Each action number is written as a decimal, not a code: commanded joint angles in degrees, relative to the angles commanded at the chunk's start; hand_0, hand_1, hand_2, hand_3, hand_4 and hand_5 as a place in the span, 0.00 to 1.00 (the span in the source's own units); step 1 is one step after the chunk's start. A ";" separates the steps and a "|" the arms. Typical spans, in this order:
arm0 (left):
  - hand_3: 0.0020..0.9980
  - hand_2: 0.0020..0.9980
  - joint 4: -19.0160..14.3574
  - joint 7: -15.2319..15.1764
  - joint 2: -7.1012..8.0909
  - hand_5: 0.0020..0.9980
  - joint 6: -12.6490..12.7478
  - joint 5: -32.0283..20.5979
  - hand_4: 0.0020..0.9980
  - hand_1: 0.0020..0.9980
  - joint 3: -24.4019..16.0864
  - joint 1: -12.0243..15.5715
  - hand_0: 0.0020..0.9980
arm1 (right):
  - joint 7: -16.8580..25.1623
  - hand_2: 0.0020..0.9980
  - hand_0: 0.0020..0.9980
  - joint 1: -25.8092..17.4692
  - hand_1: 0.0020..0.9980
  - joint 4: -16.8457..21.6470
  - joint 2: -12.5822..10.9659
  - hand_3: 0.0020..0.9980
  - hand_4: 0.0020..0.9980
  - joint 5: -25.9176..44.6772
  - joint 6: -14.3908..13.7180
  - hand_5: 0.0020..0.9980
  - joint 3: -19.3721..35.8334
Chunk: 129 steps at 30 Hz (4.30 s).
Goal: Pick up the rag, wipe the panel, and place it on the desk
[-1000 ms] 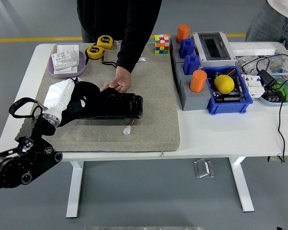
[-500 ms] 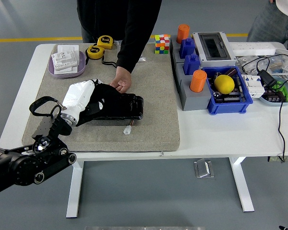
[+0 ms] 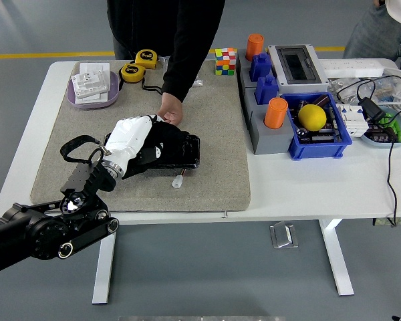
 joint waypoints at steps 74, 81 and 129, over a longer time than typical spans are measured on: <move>0.45 0.48 2.00 2.07 3.93 0.00 -0.98 4.31 0.28 0.15 -2.29 -0.42 0.19 | -0.15 0.70 0.76 -0.36 0.57 -0.45 1.51 0.59 1.00 -0.52 -0.18 0.54 0.11; 0.45 0.48 2.81 1.88 4.95 0.00 -0.96 4.99 0.28 0.15 -5.94 1.05 0.19 | -0.14 0.70 0.76 -0.50 0.57 -0.51 1.68 0.59 1.00 -0.71 -0.23 0.54 0.83; 0.44 0.47 3.00 1.97 2.36 0.00 -0.76 3.64 0.26 0.14 -2.05 -0.20 0.19 | -0.06 0.70 0.76 -0.04 0.57 -0.27 0.87 0.59 1.00 -2.15 -0.30 0.54 3.14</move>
